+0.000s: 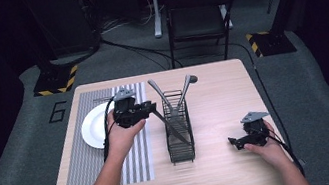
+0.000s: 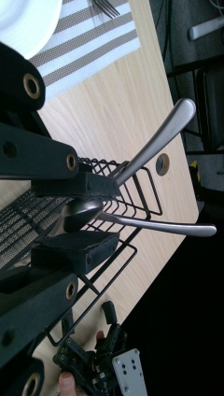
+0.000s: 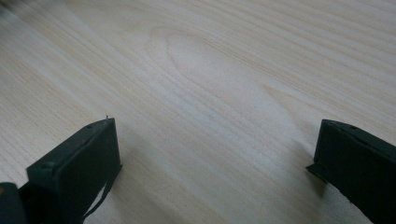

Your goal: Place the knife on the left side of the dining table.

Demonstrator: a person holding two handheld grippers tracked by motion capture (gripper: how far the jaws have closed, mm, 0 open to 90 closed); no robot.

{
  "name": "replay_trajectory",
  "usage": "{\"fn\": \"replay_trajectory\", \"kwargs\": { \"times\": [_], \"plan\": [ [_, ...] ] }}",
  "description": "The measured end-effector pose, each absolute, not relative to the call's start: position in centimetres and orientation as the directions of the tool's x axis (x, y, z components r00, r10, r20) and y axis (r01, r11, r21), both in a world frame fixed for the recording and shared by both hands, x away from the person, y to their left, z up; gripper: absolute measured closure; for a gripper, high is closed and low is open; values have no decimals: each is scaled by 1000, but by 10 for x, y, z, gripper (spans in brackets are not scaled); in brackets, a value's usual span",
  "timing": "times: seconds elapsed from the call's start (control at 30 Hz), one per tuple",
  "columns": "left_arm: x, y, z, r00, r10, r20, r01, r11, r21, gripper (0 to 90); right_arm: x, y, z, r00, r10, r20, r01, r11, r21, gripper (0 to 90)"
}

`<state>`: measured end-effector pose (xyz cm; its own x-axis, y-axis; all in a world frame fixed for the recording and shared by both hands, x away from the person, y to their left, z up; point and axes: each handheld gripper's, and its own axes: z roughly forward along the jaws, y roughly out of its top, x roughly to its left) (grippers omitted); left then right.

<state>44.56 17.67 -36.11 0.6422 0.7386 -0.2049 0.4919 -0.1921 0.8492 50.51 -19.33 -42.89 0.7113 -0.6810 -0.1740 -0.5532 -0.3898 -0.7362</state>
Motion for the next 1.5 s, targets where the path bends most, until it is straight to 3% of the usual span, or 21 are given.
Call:
{"fn": "replay_trajectory", "kwargs": {
  "times": [1.5],
  "plan": [
    [410,125,-327,779,606,-158,397,-282,873,832,505,-193,-429,712,-681,-174,-553,-390,-736,0]
  ]
}}
